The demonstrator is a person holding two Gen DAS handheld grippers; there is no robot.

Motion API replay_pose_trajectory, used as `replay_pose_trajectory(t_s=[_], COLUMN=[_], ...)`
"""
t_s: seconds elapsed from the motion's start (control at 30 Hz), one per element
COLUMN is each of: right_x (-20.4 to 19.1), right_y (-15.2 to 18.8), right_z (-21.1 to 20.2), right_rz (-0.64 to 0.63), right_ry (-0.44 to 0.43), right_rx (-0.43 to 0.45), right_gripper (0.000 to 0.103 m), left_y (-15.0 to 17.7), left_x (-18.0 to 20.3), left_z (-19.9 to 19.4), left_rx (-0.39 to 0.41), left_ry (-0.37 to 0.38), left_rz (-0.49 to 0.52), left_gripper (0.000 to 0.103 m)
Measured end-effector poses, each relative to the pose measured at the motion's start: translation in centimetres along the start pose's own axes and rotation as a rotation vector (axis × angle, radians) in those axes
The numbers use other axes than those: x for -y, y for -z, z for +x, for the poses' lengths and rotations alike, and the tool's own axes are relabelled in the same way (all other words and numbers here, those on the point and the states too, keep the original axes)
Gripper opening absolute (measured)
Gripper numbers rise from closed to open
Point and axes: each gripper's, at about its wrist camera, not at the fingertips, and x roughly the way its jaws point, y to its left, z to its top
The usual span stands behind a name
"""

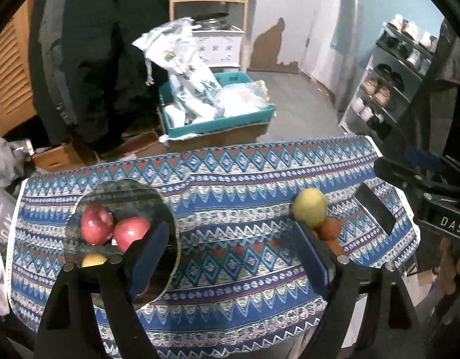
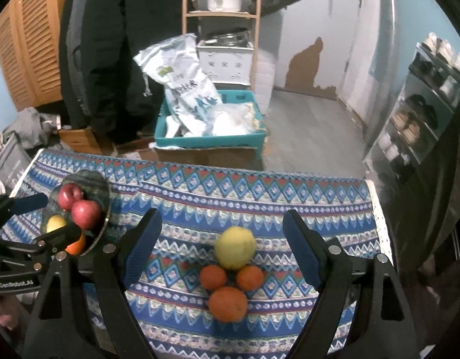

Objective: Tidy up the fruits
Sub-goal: 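Move both tools back from the plate toward the remaining fruit, then grasp a tangerine with the left tool while the right tool grasps the large orange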

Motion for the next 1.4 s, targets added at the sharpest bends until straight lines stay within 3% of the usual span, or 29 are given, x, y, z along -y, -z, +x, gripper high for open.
replay_pose_trajectory(t_s=[0.27, 0.57, 1.1, 1.4], right_x=[2.7, 4.0, 2.9, 2.2], right_y=[2.5, 5.5, 11.9, 13.6], right_z=[1.1, 3.4, 11.4, 13.8], right_rz=[0.043, 0.055, 0.051, 0.046], right_ry=[0.015, 0.009, -0.092, -0.11], right_rx=[-0.051, -0.125, -0.396, -0.458], right_gripper=[0.083, 0.083, 0.083, 0.081], left_y=[0.8, 2.2, 5.8, 6.3], left_x=[2.5, 4.3, 3.7, 3.4], left_z=[2.6, 5.8, 12.1, 13.2], left_rx=[-0.057, -0.12, -0.269, -0.282], left_ry=[0.025, -0.009, -0.026, -0.025], left_rz=[0.051, 0.115, 0.105, 0.107], left_gripper=[0.085, 0.085, 0.085, 0.085])
